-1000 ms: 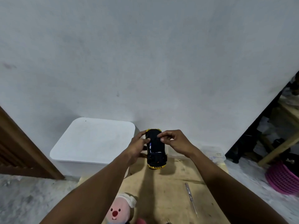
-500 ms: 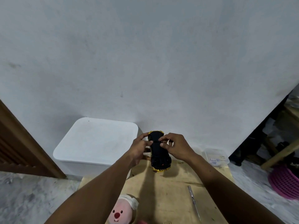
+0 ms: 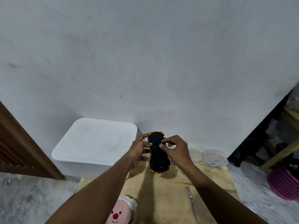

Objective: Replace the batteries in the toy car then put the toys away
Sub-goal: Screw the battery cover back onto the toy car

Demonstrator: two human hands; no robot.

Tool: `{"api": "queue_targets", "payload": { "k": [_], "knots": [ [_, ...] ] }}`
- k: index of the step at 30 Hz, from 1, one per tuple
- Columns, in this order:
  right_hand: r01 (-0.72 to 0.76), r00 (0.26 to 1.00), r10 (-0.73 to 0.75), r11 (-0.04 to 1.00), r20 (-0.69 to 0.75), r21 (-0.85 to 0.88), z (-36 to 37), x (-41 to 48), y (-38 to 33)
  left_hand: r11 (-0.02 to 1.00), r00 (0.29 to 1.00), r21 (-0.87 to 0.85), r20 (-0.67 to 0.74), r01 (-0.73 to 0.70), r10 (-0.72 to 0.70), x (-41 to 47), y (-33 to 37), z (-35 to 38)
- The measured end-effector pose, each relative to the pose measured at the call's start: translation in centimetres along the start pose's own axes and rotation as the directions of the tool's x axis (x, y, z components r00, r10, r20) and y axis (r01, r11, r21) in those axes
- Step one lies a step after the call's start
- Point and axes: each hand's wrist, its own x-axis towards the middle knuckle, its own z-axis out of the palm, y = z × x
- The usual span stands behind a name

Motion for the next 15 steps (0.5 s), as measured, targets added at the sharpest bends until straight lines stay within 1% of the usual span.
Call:
{"api": "queue_targets", "payload": {
  "k": [3, 9, 11, 15],
  "knots": [
    [-0.047, 0.999, 0.047, 0.999, -0.003, 0.006, 0.06, 0.17, 0.12, 1.0, 1.0, 0.006, 0.014, -0.003, 0.003, -0.23, -0.02, 0.19],
    [-0.062, 0.998, 0.062, 0.997, 0.024, -0.038, -0.08, 0.37, 0.22, 1.0, 1.0, 0.009, 0.012, -0.003, 0.003, -0.38, -0.17, 0.38],
    [-0.052, 0.998, 0.055, 0.995, 0.033, -0.091, -0.01, 0.24, 0.36, 1.0, 1.0, 0.016, 0.012, -0.005, 0.005, -0.43, -0.25, 0.33],
    [-0.008, 0.994, 0.037, 0.961, 0.1, -0.277, 0.05, -0.4, 0.93, 0.999, 1.0, 0.032, 0.012, -0.012, 0.012, -0.5, -0.75, 0.23]
  ]
}}
